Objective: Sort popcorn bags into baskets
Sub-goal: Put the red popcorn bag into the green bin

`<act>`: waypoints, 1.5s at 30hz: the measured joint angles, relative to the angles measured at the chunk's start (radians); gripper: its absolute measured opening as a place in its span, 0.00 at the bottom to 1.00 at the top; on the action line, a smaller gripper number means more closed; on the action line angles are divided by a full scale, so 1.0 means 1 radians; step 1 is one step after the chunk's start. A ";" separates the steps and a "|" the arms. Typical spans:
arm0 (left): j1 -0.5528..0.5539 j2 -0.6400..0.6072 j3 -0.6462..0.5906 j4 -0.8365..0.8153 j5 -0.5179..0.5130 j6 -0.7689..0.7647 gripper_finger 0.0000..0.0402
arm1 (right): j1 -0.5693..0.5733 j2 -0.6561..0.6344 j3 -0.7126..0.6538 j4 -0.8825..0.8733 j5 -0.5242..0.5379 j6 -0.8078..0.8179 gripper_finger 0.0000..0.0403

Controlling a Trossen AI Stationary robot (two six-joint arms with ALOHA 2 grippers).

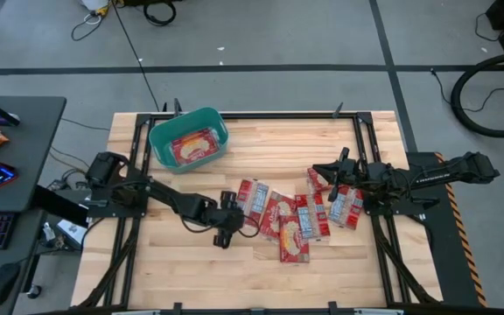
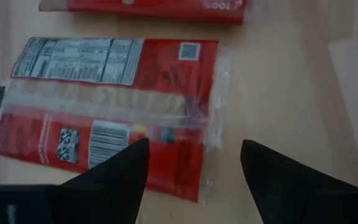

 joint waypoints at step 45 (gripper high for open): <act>-0.025 0.056 -0.005 -0.090 -0.097 0.033 0.01 | 0.000 0.004 0.000 0.022 0.000 0.000 0.06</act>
